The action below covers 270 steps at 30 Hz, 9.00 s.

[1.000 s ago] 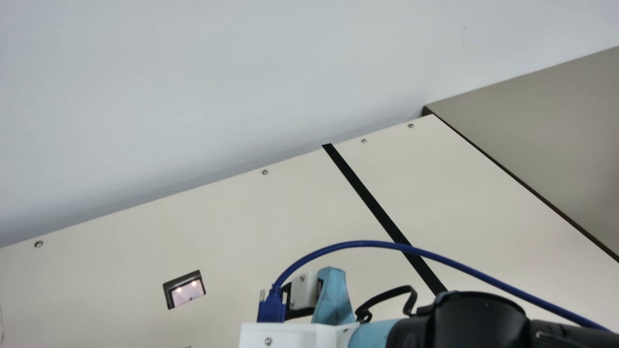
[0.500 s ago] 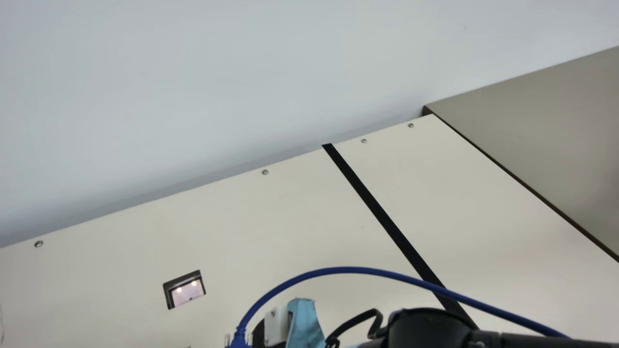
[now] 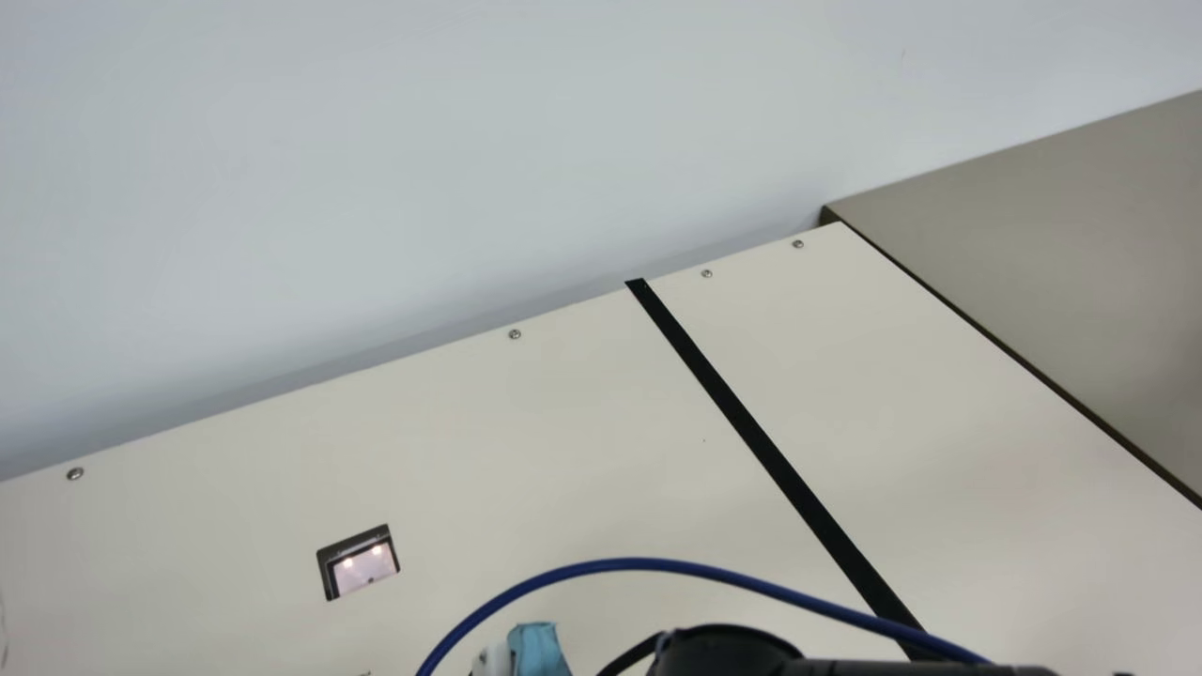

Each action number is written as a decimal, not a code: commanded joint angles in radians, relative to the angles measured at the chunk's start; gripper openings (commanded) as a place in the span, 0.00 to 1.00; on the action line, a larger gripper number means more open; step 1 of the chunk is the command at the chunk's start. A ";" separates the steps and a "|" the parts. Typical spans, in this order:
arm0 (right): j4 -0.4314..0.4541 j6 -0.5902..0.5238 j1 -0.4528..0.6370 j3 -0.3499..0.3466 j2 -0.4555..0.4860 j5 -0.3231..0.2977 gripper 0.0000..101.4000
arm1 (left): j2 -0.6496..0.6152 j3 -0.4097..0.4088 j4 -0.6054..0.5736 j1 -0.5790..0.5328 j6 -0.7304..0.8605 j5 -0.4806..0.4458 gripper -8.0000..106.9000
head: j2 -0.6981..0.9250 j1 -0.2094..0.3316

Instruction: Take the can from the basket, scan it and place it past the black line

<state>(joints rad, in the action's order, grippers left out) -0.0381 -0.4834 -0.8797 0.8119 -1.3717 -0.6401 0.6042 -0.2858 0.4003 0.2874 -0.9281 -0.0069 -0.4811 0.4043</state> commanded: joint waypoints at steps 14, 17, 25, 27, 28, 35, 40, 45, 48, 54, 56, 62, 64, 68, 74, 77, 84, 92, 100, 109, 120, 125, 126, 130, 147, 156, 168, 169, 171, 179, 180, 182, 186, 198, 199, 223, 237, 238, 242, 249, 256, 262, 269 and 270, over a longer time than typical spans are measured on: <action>-0.036 -0.049 0.002 0.026 -0.123 0.051 1.00 | 0.000 0.000 0.000 0.000 0.000 0.000 0.85 | -0.025 0.032; -0.060 -0.077 0.012 0.024 -0.141 0.062 1.00 | 0.000 0.000 0.000 0.000 0.000 0.000 0.85 | -0.025 0.032; -0.120 -0.149 0.049 0.024 -0.160 0.078 0.00 | 0.000 0.000 0.000 0.000 0.000 0.000 0.85 | -0.025 0.032; -0.133 -0.163 0.058 0.023 -0.160 0.080 0.00 | 0.000 0.000 0.000 0.000 0.000 0.000 0.85 | -0.025 0.032; -0.139 -0.171 0.062 0.023 -0.159 0.081 0.00 | 0.000 0.000 0.000 0.000 0.000 0.000 0.85 | -0.025 0.032; -0.162 -0.196 0.084 0.013 -0.138 0.089 0.00 | 0.000 0.000 0.000 0.000 0.000 0.000 0.85 | -0.025 0.032; -0.162 -0.189 0.096 0.009 -0.103 0.093 0.00 | 0.000 0.000 0.000 0.000 0.000 0.000 0.85 | -0.025 0.032; -0.141 -0.167 0.108 0.008 -0.058 0.086 0.00 | 0.000 0.000 0.000 0.000 0.000 0.000 0.85 | -0.025 0.032; -0.123 -0.150 0.119 0.008 -0.028 0.079 0.00 | 0.000 0.000 0.000 0.000 0.000 0.000 0.85 | -0.025 0.032; -0.087 -0.106 0.149 0.006 0.035 0.069 0.00 | 0.000 0.000 0.000 0.000 0.000 0.000 0.85 | -0.025 0.032; -0.073 -0.089 0.159 0.005 0.053 0.068 0.00 | 0.000 0.000 0.000 0.000 0.000 0.000 0.85 | -0.025 0.032; -0.036 -0.043 0.185 0.002 0.102 0.060 0.00 | 0.000 0.000 0.000 0.000 0.000 0.000 0.85 | -0.025 0.032; -0.023 -0.028 0.193 0.002 0.114 0.058 0.00 | 0.000 0.000 0.000 0.000 0.000 0.000 0.85 | -0.025 0.032; 0.011 0.010 0.211 0.004 0.134 0.056 0.00 | 0.000 0.000 0.000 0.000 0.000 0.000 0.85 | -0.025 0.032; 0.049 0.078 0.238 0.010 0.155 0.061 0.00 | 0.000 0.000 0.000 0.000 0.000 0.000 0.85 | -0.025 0.032; 0.068 0.112 0.252 0.011 0.164 0.067 0.00 | 0.000 0.000 0.000 0.000 0.000 0.000 0.85 | -0.025 0.032; 0.117 0.192 0.285 0.011 0.183 0.078 0.00 | 0.000 0.000 0.000 0.000 0.000 0.000 0.85 | -0.025 0.032; 0.201 0.299 0.338 0.005 0.217 0.103 0.00 | 0.000 0.000 0.000 0.000 0.000 0.000 0.85 | -0.025 0.032; 0.297 0.419 0.392 -0.017 0.260 0.122 0.00 | 0.000 0.000 0.000 0.000 0.000 0.000 0.85 | -0.056 0.032; 0.370 0.531 0.425 -0.050 0.300 0.128 0.00 | 0.000 0.000 0.000 0.000 0.000 0.000 0.85 | -0.199 0.032; 0.454 0.655 0.475 -0.070 0.334 0.127 0.00 | 0.000 0.000 0.000 0.000 0.000 0.000 0.85 | -0.392 0.032; 0.487 0.703 0.514 -0.075 0.348 0.127 0.00 | 0.000 0.000 0.000 0.000 0.000 0.000 0.85 | -0.397 0.032; 0.496 0.711 0.525 -0.076 0.350 0.127 0.00 | 0.000 0.000 0.000 0.000 0.000 0.000 0.85 | -0.397 0.032; 0.522 0.745 0.554 -0.083 0.362 0.130 0.00 | 0.000 0.000 0.000 0.000 0.000 0.000 0.85 | -0.397 0.032; 0.631 0.881 0.693 -0.084 0.367 0.107 0.00 | 0.000 0.000 0.000 0.000 0.000 0.000 0.85 | -0.397 0.032; 0.643 0.902 0.749 -0.078 0.389 0.076 0.00 | 0.000 0.000 0.000 0.000 0.000 0.000 0.85 | -0.397 0.032; 0.552 0.756 0.897 -0.092 0.451 0.058 0.00 | 0.000 0.000 0.000 0.000 0.000 0.000 0.85 | -0.397 0.032; 0.537 0.737 0.915 -0.094 0.456 0.059 0.00 | 0.000 0.000 0.000 0.000 0.000 0.000 0.85 | -0.397 0.032; 0.509 0.701 0.949 -0.100 0.463 0.063 0.00 | 0.000 0.000 0.000 0.000 0.000 0.000 0.85 | -0.397 0.032; 0.389 0.546 1.091 -0.125 0.473 0.089 0.00 | 0.000 0.000 0.000 0.000 0.000 0.000 0.85 | -0.397 0.032; 0.371 0.525 1.110 -0.129 0.471 0.094 0.00 | 0.000 0.000 0.000 0.000 0.000 0.000 0.85 | -0.397 0.032; 0.337 0.483 1.145 -0.135 0.468 0.103 0.00 | 0.000 0.000 0.000 0.000 0.000 0.000 0.85 | -0.397 0.032; 0.267 0.397 1.210 -0.144 0.454 0.124 0.00 | 0.000 0.000 0.000 0.000 0.000 0.000 0.85 | -0.397 0.032; 0.032 0.078 1.381 -0.143 0.384 0.122 0.00 | 0.000 0.000 0.000 0.000 0.000 0.000 0.85 | -0.397 0.032; 0.010 0.048 1.399 -0.141 0.375 0.122 0.00 | 0.000 0.000 0.000 0.000 0.000 0.000 0.85 | -0.397 0.032; -0.359 -0.627 1.818 -0.089 0.084 0.067 0.00 | 0.000 0.000 0.000 0.000 0.000 0.000 0.85 | -0.397 0.032; -0.286 -0.690 1.876 -0.033 0.006 -0.017 0.00 | 0.000 0.000 0.000 0.000 0.000 0.000 0.85 | -0.397 0.032; -0.276 -0.683 1.872 -0.030 0.005 -0.019 0.00 | 0.000 0.000 0.000 0.000 0.000 0.000 0.85 | -0.397 0.032; -0.237 -0.647 1.851 -0.024 -0.001 -0.022 0.00 | 0.000 0.000 0.000 0.000 0.000 0.000 0.85 | -0.397 0.032; -0.192 -0.588 1.812 -0.020 -0.025 -0.003 0.00 | 0.000 0.000 0.000 0.000 0.000 0.000 0.85 | -0.397 0.032; -0.202 -0.572 1.785 -0.022 -0.053 0.043 0.00 | 0.000 0.000 0.000 0.000 0.000 0.000 0.85 | -0.397 0.032; -0.231 -0.583 1.775 -0.033 -0.079 0.089 0.00 | 0.000 0.000 0.000 0.000 0.000 0.000 0.85 | -0.397 0.032; -0.258 -0.604 1.774 -0.054 -0.106 0.132 0.00 | 0.000 0.000 0.000 0.000 0.000 0.000 0.85 | -0.397 0.032; -0.259 -0.605 1.774 -0.056 -0.108 0.136 0.00 | 0.000 0.000 0.000 0.000 0.000 0.000 0.85 | -0.397 0.032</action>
<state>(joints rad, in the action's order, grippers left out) -0.2919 -1.0880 0.8945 0.7584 -1.4790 -0.5050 0.6042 -0.2858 0.4003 0.2874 -0.9281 -0.0069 -0.8496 0.4043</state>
